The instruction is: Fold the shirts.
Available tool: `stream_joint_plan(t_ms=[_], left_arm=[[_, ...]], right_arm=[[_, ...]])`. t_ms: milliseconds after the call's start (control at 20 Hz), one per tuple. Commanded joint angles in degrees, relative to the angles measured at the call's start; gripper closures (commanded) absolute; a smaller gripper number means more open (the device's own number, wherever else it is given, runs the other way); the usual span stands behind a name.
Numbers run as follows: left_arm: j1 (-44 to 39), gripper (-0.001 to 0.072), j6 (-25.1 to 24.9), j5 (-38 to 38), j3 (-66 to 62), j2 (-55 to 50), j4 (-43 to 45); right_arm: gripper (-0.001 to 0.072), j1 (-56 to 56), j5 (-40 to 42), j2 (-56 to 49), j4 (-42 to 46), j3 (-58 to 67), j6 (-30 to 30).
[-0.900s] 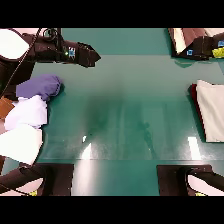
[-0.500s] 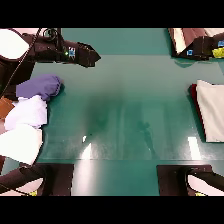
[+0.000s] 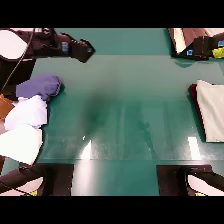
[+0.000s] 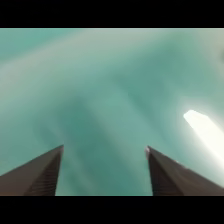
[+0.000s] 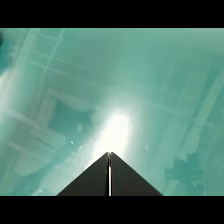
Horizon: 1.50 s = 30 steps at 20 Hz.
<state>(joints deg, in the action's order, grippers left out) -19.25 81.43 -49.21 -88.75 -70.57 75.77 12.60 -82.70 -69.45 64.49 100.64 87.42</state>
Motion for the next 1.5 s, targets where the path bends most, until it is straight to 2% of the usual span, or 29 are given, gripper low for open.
stream_joint_plan(t_ms=[0, 200, 400, 650, 700, 750, 800, 1050, 1150, 1300, 1450], left_arm=[[6.82, 0.0078, 8.07, -2.84, 0.02, -1.53, 20.52], [18.64, 0.0077, 8.79, -11.96, 0.07, -10.34, 21.57], [24.70, 0.0078, 8.81, -12.24, 4.07, -19.89, 21.11], [25.81, 0.0082, 8.81, -11.98, 6.97, -24.24, 21.03], [25.83, 0.0280, 8.81, -11.98, 6.47, -23.96, 20.98], [25.83, 0.0585, 8.74, -12.09, 5.81, -23.43, 21.00], [25.81, 0.0680, 8.81, -12.11, 4.74, -22.51, 20.98], [25.31, 0.0683, 8.24, -11.54, -4.98, -9.49, 19.12], [22.82, 0.0684, 5.22, -12.50, -9.64, -2.12, 18.23], [14.38, 0.0684, 2.05, -17.22, -14.19, 6.45, 18.25], [2.32, 0.0684, 2.12, -22.99, -14.49, 8.98, 18.34]], right_arm=[[0.0694, 0.04, -0.22, -0.09, 0.00, 0.04, 0.00], [0.0694, 0.04, 0.72, -0.20, 0.04, 0.04, 0.00], [0.0694, 0.04, 2.21, -0.22, 0.02, 0.04, 0.00], [0.0694, 0.04, 3.43, -0.20, 0.02, 0.04, 0.00], [0.0694, 0.04, 3.74, -0.20, 0.02, 0.04, 0.00], [0.0694, 0.04, 4.11, -0.20, 0.02, 0.04, 0.00], [0.0695, 0.04, 4.57, -0.17, 0.00, 0.04, 0.00], [0.0695, 0.04, 5.49, 0.00, 0.02, 2.56, 0.00], [0.0695, -0.07, 5.73, -0.09, 0.17, 6.88, 0.00], [0.0695, -2.73, 4.76, -0.07, 0.15, 13.64, -0.02], [0.0694, -8.41, 0.92, 0.52, 0.09, 17.46, 0.00]])
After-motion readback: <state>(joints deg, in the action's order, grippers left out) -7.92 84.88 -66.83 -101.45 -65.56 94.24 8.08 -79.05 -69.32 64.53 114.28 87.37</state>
